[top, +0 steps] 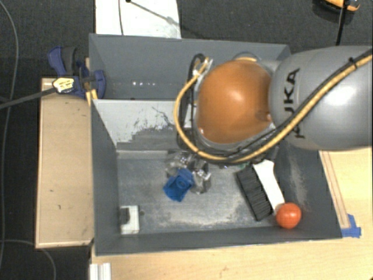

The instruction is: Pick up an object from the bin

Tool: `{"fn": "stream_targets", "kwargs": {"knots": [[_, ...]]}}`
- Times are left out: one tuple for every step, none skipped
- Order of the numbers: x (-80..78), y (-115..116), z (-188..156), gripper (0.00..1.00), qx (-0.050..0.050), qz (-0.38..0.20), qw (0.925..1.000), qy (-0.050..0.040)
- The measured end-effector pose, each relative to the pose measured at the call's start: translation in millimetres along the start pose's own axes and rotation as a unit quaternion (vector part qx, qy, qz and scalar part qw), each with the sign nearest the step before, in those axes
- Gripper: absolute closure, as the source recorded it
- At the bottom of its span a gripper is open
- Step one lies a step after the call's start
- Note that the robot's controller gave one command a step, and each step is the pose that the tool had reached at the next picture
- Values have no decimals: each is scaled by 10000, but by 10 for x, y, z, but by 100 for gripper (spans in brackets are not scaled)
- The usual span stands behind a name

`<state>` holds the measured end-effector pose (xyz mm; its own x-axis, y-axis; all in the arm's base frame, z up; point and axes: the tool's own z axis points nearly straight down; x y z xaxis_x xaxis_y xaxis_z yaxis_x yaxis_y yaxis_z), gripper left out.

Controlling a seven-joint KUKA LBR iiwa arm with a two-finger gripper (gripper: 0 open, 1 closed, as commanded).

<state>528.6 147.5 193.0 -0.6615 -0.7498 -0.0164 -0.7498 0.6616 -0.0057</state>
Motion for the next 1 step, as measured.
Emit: {"fn": "stream_targets", "kwargs": {"knots": [[100,78,-418,100,-54,-22,10000,63]]}}
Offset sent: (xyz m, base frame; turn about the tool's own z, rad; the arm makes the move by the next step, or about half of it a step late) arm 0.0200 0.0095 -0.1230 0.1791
